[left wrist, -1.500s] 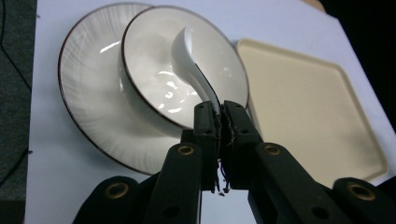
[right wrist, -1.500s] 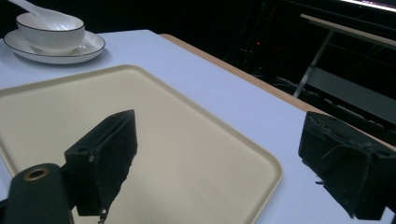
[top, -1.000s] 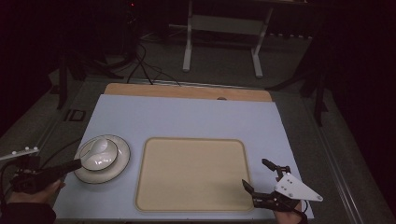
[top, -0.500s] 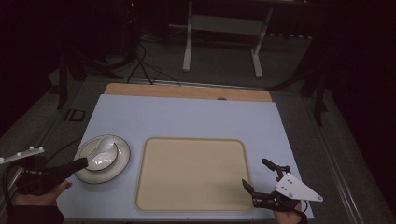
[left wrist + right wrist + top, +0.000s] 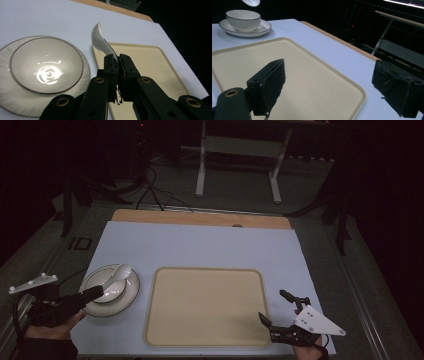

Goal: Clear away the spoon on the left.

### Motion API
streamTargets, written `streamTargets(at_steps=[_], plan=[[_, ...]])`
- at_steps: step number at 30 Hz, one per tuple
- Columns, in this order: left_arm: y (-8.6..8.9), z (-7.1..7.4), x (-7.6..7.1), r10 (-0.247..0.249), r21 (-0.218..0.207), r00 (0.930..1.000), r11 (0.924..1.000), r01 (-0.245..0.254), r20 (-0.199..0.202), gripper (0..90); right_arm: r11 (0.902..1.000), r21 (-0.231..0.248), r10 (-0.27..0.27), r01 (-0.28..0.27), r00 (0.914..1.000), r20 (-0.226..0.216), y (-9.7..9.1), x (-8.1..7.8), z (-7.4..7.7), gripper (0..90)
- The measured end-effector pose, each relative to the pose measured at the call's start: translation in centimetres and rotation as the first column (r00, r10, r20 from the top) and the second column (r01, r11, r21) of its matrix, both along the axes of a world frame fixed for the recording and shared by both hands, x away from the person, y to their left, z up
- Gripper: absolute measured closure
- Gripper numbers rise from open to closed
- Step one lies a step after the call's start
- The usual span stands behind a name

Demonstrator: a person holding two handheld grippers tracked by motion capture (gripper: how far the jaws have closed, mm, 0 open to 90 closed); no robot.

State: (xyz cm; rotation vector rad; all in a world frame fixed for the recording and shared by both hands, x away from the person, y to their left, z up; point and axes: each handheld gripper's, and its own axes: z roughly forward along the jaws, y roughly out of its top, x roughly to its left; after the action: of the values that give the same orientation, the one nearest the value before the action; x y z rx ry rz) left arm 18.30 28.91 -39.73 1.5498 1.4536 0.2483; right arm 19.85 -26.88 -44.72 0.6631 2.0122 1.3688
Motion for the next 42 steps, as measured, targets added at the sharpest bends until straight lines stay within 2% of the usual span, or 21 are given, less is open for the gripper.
streamTargets(at_steps=[5,10,14,16,21,23,24,25,27,28,33,34,36,40,42], plan=[[-1.3,0.2,0.2,-0.011,0.005,0.9998,0.9999,0.011,0.018,85.8,1.0000,0.005,0.004,-0.004,1.0000,-0.003,0.0,0.0,0.0,11.7],[-2.9,-0.7,0.2,0.000,-0.052,0.9996,0.9987,0.001,0.028,85.8,0.9999,0.012,0.000,0.000,1.0000,-0.003,-0.1,0.1,0.0,11.7],[-4.5,-1.2,0.4,-0.025,-0.060,0.9993,0.9979,0.026,0.029,85.8,0.9999,0.014,0.003,-0.003,1.0000,-0.002,-0.1,0.0,0.0,11.7],[-5.2,-1.4,0.5,-0.013,-0.076,0.9992,0.9970,0.016,0.037,85.8,0.9999,0.016,0.005,-0.005,1.0000,-0.005,-0.2,0.0,0.0,11.7],[-7.0,-1.0,0.5,0.001,-0.066,0.9969,0.9978,0.004,0.078,85.8,0.9998,0.018,0.005,-0.005,1.0000,-0.008,-0.2,0.1,0.0,11.7],[-7.8,-0.7,0.5,-0.003,-0.044,0.9955,0.9990,0.007,0.094,85.8,0.9998,0.018,0.005,-0.005,0.9999,-0.009,-0.2,0.1,0.0,11.7],[-8.1,-0.6,0.6,-0.004,-0.057,0.9950,0.9983,0.010,0.100,85.8,0.9998,0.018,0.005,-0.004,0.9999,-0.009,-0.2,0.1,0.0,11.7],[-8.5,-0.6,0.6,-0.021,-0.042,0.9952,0.9988,0.025,0.095,85.9,0.9998,0.018,0.004,-0.004,1.0000,-0.009,-0.2,0.1,0.0,11.7],[-9.2,-0.7,0.9,-0.047,-0.062,0.9956,0.9967,0.052,0.081,85.8,0.9999,0.017,0.004,-0.003,0.9999,-0.011,-0.2,0.1,0.0,11.7],[-9.4,-0.7,0.9,-0.052,-0.056,0.9956,0.9968,0.057,0.078,85.9,0.9999,0.016,0.003,-0.003,0.9999,-0.011,-0.2,0.1,-0.1,11.7],[-10.6,-1.0,1.2,-0.047,-0.062,0.9960,0.9968,0.052,0.076,85.9,0.9998,0.017,0.003,-0.003,0.9999,-0.012,-0.2,0.1,-0.1,11.7],[-10.8,-1.2,1.3,-0.052,-0.077,0.9958,0.9954,0.058,0.075,85.9,0.9998,0.017,0.002,-0.002,0.9999,-0.012,-0.2,0.1,-0.1,11.7],[-11.4,-1.5,1.3,-0.054,-0.054,0.9956,0.9968,0.058,0.077,85.9,0.9998,0.019,0.002,-0.002,0.9999,-0.012,-0.2,0.1,-0.1,11.7],[-12.0,-2.1,1.2,-0.033,-0.095,0.9962,0.9946,0.041,0.080,85.9,0.9998,0.018,0.000,0.000,0.9999,-0.015,-0.2,0.1,-0.1,11.7],[-12.4,-2.5,1.1,-0.028,-0.092,0.9961,0.9951,0.036,0.084,85.9,0.9999,0.016,-0.002,0.002,0.9999,-0.014,-0.3,0.2,-0.1,11.7]])
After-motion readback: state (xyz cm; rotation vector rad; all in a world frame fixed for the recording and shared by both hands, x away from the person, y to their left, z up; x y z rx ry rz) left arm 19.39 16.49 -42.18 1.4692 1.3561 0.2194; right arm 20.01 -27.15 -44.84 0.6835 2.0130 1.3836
